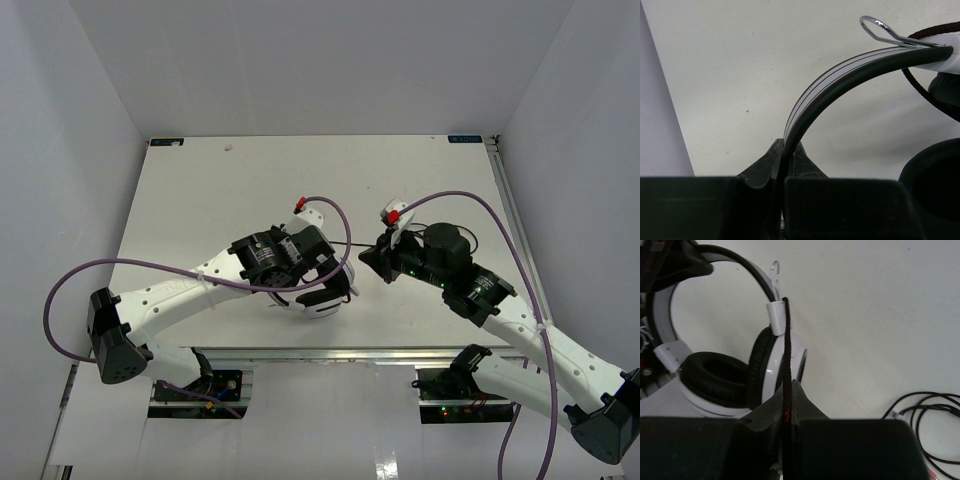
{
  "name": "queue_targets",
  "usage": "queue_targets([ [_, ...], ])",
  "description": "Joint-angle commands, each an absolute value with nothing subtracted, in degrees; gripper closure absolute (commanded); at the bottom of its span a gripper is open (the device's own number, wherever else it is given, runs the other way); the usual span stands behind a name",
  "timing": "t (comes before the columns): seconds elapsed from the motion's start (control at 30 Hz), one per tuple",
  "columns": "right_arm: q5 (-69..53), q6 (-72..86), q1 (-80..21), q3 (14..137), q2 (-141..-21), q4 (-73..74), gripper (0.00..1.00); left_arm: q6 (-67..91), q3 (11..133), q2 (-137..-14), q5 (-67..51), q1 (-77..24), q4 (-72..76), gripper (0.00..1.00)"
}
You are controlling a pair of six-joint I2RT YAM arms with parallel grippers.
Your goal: Wrap the headphones
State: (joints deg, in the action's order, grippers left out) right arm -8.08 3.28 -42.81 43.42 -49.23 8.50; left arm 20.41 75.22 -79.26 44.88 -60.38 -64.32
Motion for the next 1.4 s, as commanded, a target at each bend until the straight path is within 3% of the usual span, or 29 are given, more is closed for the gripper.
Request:
queue_targets([
  [0.0,-18.1,7.1,-42.7,43.3,-47.0,2.7,0.92,25.0,78.5,-78.0,52.1,-60.3,-65.5,1.00],
  [0.23,-17.1,9.1,-42.7,41.6,-46.1,1.8,0.92,25.0,78.1,-76.5,54.1,-60.3,-64.2,1.00],
  [0.5,2.9,9.3,-42.3,45.2,-47.6,2.7,0.92,15.5,72.0,-70.5,44.7,-60.4,-58.1,1.00],
  [0.67,6.3,8.8,-41.7,47.7,-49.4,2.6,0.92,13.2,69.4,-67.8,40.2,-60.4,-56.1,1.00],
  [1.07,7.9,8.3,-37.5,49.4,-54.3,2.5,0.92,8.3,68.6,-59.8,20.9,-60.5,-51.2,1.00],
  [1.37,5.5,8.4,-31.7,50.2,-58.4,2.3,0.92,6.2,69.4,-50.0,-0.1,-60.5,-44.3,1.00],
])
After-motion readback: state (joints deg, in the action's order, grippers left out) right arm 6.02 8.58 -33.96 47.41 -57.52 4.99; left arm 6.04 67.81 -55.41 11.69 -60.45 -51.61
